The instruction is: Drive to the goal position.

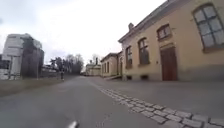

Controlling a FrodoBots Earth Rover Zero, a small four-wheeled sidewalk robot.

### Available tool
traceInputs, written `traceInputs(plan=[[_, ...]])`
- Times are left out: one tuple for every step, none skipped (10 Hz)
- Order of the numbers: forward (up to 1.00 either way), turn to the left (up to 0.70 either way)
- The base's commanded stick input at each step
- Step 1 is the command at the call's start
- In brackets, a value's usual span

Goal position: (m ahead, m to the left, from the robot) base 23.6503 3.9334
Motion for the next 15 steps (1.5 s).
traceInputs(plan=[[0.70, 0.00], [0.70, 0.00], [0.70, 0.06], [0.70, 0.23], [0.70, 0.35], [0.70, 0.35], [0.70, 0.35], [0.70, 0.35], [0.70, 0.35], [0.70, 0.35], [0.70, 0.11], [0.70, 0.11], [0.70, 0.30], [0.70, 0.30], [0.70, 0.22]])
